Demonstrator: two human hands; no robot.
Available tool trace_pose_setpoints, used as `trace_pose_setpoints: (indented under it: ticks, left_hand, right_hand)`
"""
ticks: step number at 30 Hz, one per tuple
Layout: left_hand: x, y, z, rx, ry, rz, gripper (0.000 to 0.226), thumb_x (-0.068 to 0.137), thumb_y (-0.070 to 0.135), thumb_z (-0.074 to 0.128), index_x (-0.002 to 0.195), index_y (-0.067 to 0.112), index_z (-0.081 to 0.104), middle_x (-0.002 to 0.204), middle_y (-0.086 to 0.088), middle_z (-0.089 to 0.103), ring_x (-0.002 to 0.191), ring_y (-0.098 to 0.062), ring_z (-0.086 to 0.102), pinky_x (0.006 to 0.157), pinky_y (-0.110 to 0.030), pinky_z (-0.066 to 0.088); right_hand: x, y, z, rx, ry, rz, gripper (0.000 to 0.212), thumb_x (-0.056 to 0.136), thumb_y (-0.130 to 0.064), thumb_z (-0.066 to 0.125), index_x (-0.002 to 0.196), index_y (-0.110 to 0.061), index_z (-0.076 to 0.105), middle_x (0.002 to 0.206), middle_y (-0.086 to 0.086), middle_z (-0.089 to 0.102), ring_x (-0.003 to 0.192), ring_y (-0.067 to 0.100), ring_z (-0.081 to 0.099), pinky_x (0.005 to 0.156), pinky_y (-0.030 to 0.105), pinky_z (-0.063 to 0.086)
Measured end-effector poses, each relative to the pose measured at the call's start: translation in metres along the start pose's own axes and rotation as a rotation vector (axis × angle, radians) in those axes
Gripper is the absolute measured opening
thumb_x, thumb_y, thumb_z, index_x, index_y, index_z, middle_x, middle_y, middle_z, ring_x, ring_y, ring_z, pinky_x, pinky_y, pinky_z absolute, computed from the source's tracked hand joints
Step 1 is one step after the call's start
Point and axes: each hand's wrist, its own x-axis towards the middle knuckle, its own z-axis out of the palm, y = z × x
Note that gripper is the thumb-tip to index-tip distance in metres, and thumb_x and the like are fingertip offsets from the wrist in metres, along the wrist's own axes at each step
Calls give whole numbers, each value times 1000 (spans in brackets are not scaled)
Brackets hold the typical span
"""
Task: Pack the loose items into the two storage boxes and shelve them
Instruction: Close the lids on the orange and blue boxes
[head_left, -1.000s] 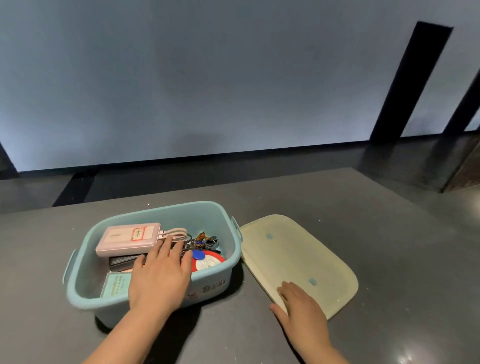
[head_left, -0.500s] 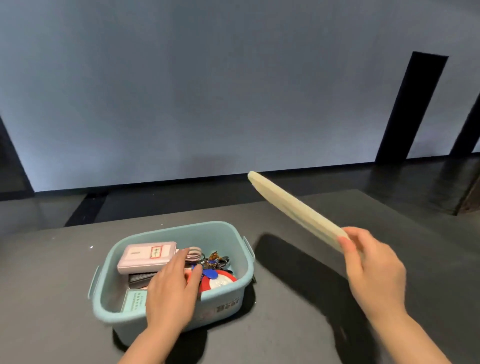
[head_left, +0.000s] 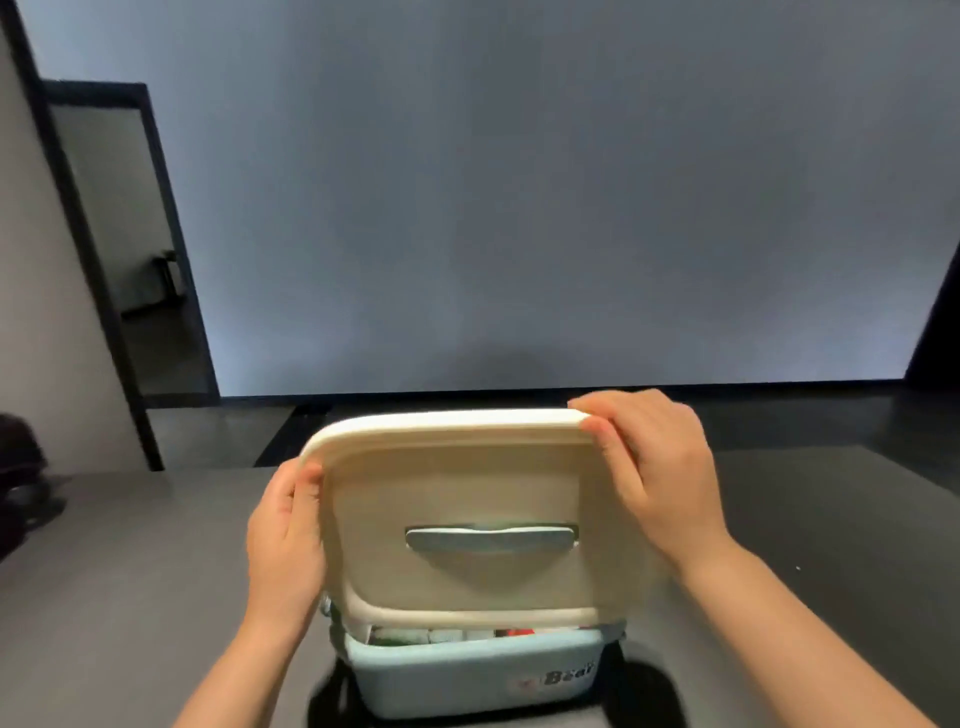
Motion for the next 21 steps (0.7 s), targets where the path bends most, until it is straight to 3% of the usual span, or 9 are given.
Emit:
trace_pose_setpoints:
  ticks: [3, 4, 6, 8, 11, 14, 17, 19, 21]
  left_hand:
    - [12, -5, 5, 7, 41, -129, 38, 96, 44, 45, 79, 14, 62, 72, -8, 57, 64, -9, 46, 60, -28, 39]
    - [15, -8, 9, 33, 34, -157, 42, 96, 43, 46, 80, 6, 60, 72, -13, 56, 65, -13, 46, 60, -30, 38]
    - [21, -16, 17, 101, 38, -194, 46, 96, 40, 46, 76, 0, 55, 69, -14, 54, 64, -19, 45, 59, -35, 36]
    - [32, -29, 24, 123, 82, -274, 49, 95, 38, 46, 73, -6, 51, 66, -12, 51, 61, -22, 43, 59, -37, 35]
    - [51, -54, 33, 159, 80, -410, 46, 92, 34, 46, 73, -8, 51, 68, -13, 50, 64, -24, 43, 59, -37, 34]
    - [59, -81, 36, 290, -43, -518, 43, 94, 34, 43, 66, 3, 50, 70, -11, 53, 69, -27, 47, 61, -37, 34]
    - [55, -101, 32, 390, -169, -609, 38, 97, 36, 43, 92, 5, 63, 95, -17, 64, 89, -34, 58, 80, -41, 46]
    - [46, -111, 31, 415, -272, -651, 41, 98, 35, 45, 119, 3, 57, 115, -19, 62, 104, -37, 57, 93, -44, 46]
    - [35, -117, 30, 414, -350, -684, 46, 98, 35, 45, 131, 3, 48, 125, -18, 58, 110, -35, 56, 97, -45, 44]
  right_hand:
    - [13, 14, 32, 96, -37, 241, 22, 96, -29, 55, 111, -19, 66, 108, -8, 64, 105, 14, 55, 91, 36, 43]
    - [8, 19, 45, 79, -112, 313, 31, 95, -30, 56, 124, -20, 59, 123, -5, 59, 120, 16, 50, 101, 37, 40]
    - [-13, 32, 66, 36, -265, 434, 61, 91, -36, 61, 145, -30, 33, 153, -5, 30, 142, 17, 26, 115, 42, 27]
    - [-37, 44, 75, 121, -339, 656, 86, 85, -42, 67, 149, -41, 10, 160, -9, 8, 146, 20, 13, 114, 49, 23]
    - [-67, 59, 83, 281, -491, 965, 104, 77, -49, 73, 151, -37, 0, 160, 2, 15, 144, 28, 20, 113, 54, 26]
    - [-86, 58, 94, 195, -629, 1006, 104, 77, -58, 68, 152, -30, 1, 154, 3, 31, 140, 28, 30, 113, 53, 26]
    - [-86, 57, 99, 70, -619, 1010, 97, 79, -63, 61, 152, -27, 7, 153, 0, 34, 139, 27, 32, 114, 51, 26]
    - [-82, 57, 101, 17, -650, 1000, 91, 83, -65, 53, 152, -24, 10, 154, 0, 31, 140, 25, 31, 114, 48, 26]
    - [-80, 56, 104, -10, -685, 982, 84, 87, -65, 47, 152, -23, 14, 155, 0, 30, 141, 23, 30, 114, 45, 26]
